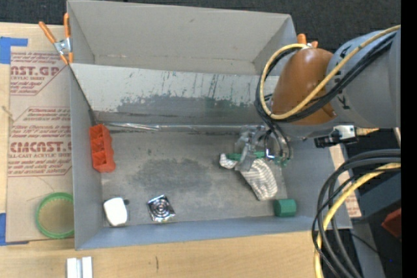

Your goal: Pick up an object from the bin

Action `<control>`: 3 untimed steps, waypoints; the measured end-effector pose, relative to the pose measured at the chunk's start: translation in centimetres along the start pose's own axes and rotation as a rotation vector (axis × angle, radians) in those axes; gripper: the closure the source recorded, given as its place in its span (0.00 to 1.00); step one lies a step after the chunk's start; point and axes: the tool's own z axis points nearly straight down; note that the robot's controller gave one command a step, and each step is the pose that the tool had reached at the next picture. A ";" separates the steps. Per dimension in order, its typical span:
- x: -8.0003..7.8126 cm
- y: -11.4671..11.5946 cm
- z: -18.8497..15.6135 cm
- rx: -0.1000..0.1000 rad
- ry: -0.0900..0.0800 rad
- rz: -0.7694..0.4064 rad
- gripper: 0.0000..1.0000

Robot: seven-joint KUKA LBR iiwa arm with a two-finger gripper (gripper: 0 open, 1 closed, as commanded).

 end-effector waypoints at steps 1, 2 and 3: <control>2.5 -3.6 0.7 0.001 0.007 -0.087 1.00; 3.3 -5.2 1.5 0.002 0.005 -0.058 1.00; 2.9 -4.8 -2.2 0.001 0.014 -0.059 1.00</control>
Offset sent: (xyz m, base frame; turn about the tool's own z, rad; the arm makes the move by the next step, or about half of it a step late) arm -0.0174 -0.0206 -0.0318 0.0264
